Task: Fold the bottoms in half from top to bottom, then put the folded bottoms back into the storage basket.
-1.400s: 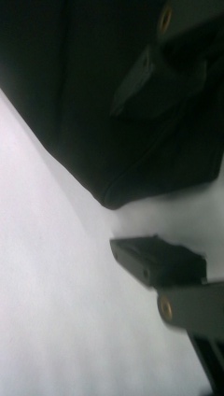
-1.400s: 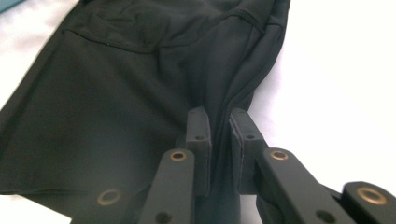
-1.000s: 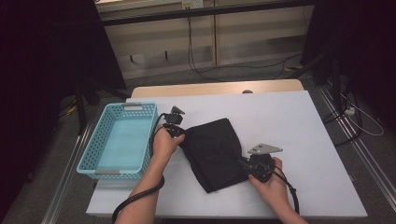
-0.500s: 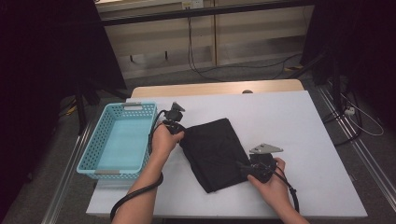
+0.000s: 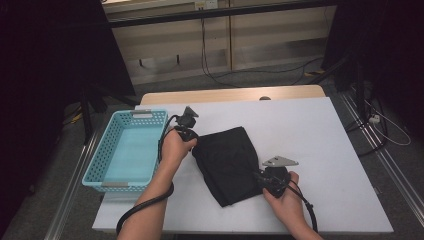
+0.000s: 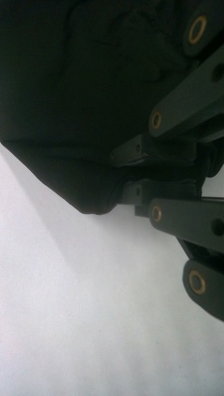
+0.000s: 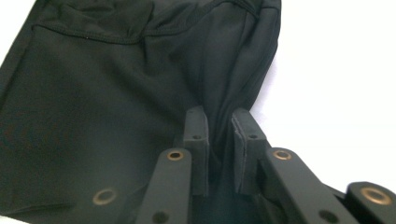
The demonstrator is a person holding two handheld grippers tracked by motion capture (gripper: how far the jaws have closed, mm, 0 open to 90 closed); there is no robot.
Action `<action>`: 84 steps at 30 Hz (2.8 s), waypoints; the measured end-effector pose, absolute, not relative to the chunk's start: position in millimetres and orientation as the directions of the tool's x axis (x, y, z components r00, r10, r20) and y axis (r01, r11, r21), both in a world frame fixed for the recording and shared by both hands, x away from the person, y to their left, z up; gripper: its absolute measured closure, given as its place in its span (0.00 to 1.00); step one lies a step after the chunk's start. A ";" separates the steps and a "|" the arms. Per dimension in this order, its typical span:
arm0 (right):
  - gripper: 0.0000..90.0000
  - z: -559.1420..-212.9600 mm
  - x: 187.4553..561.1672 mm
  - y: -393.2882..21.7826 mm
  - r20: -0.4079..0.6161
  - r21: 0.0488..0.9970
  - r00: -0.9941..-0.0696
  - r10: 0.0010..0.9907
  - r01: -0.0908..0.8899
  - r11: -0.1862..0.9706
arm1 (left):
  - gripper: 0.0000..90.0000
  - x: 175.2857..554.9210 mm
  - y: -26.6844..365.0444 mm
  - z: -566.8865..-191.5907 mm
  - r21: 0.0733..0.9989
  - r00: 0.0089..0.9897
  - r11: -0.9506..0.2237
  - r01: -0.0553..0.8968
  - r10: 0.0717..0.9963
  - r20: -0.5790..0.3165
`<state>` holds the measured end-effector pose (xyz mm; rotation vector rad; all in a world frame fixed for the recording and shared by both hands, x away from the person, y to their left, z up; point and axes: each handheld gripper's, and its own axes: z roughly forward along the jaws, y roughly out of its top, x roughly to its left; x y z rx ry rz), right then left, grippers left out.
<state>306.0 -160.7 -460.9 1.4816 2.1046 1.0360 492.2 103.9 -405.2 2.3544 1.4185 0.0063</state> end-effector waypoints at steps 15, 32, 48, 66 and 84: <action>0.90 -442.8 305.9 -151.9 0.137 0.779 -0.454 0.881 0.599 0.188 | 0.92 504.2 101.4 -369.2 0.277 0.516 -0.465 0.841 0.843 -0.153; 0.90 -421.5 301.5 -132.5 0.144 0.825 -0.494 0.857 0.538 0.172 | 0.92 512.3 102.0 -317.9 0.193 0.528 -0.506 0.840 0.845 -0.082; 0.90 -411.5 305.7 -112.0 0.136 0.854 -0.538 0.832 0.490 0.177 | 0.93 518.0 120.1 -287.7 0.146 0.516 -0.504 0.851 0.855 -0.053; 0.90 -392.6 304.1 -81.2 0.120 0.884 -0.582 0.805 0.432 0.180 | 0.92 516.0 147.5 -254.2 0.152 0.504 -0.493 0.857 0.863 -0.041; 0.90 -376.3 314.9 -63.3 0.132 0.901 -0.605 0.785 0.403 0.158 | 0.93 521.9 168.4 -222.9 0.163 0.489 -0.477 0.864 0.872 -0.040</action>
